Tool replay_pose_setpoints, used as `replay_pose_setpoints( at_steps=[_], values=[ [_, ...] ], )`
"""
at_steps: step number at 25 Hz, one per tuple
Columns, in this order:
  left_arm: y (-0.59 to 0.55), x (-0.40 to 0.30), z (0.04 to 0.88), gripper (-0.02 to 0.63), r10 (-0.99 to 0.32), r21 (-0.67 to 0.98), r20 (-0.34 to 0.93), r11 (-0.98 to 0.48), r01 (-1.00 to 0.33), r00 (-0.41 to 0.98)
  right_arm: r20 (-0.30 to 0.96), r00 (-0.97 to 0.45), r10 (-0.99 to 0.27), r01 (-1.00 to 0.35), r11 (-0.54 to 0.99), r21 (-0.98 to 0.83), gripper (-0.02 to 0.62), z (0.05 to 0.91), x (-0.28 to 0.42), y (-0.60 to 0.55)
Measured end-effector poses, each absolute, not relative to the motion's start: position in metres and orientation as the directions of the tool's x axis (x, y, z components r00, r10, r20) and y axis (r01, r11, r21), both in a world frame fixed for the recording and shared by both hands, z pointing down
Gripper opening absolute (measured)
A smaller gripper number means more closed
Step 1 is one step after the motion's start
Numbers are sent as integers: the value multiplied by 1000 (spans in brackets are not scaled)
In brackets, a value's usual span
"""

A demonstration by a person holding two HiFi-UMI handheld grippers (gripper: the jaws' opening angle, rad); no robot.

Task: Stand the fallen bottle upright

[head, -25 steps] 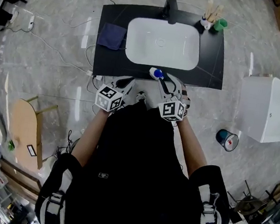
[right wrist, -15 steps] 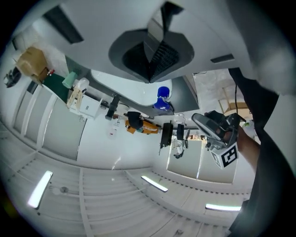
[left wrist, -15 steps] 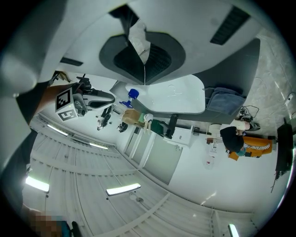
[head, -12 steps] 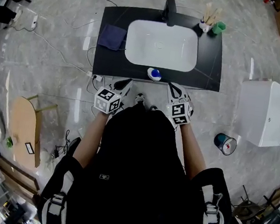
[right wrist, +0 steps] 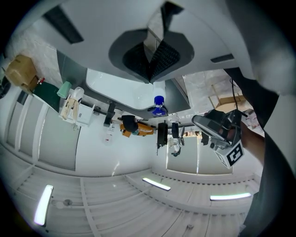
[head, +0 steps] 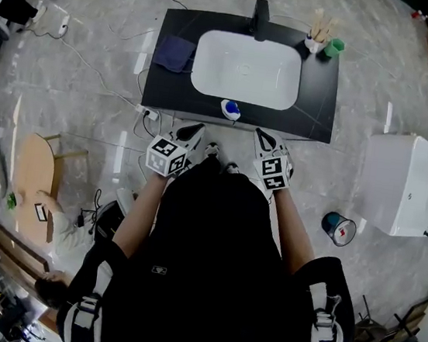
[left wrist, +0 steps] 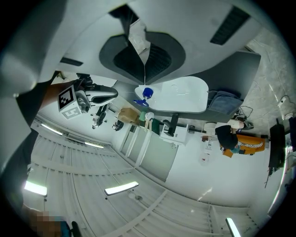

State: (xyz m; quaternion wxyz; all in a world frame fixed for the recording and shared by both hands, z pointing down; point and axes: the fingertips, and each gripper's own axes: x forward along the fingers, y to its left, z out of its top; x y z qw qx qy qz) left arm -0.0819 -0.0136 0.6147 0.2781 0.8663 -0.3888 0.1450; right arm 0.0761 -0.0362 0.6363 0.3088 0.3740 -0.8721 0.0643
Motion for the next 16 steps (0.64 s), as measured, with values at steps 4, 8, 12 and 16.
replay_pose_setpoints(
  at_steps=[4,8,12,16],
  values=[
    [-4,-73,612,15,-608,363,470,-528,-767,640,588,-548,-595,-687,721,91,60,634,82,-31],
    [7,-66,611,15,-618,357,474,-516,-779,627,581,-573,-578,-675,735,65,60,634,84,-23],
    [15,-58,607,15,-631,348,472,-508,-788,616,575,-589,-568,-663,746,58,60,634,88,-16],
    [25,-49,607,15,-646,345,468,-495,-797,603,571,-601,-560,-656,753,49,60,630,93,-10]
  ],
)
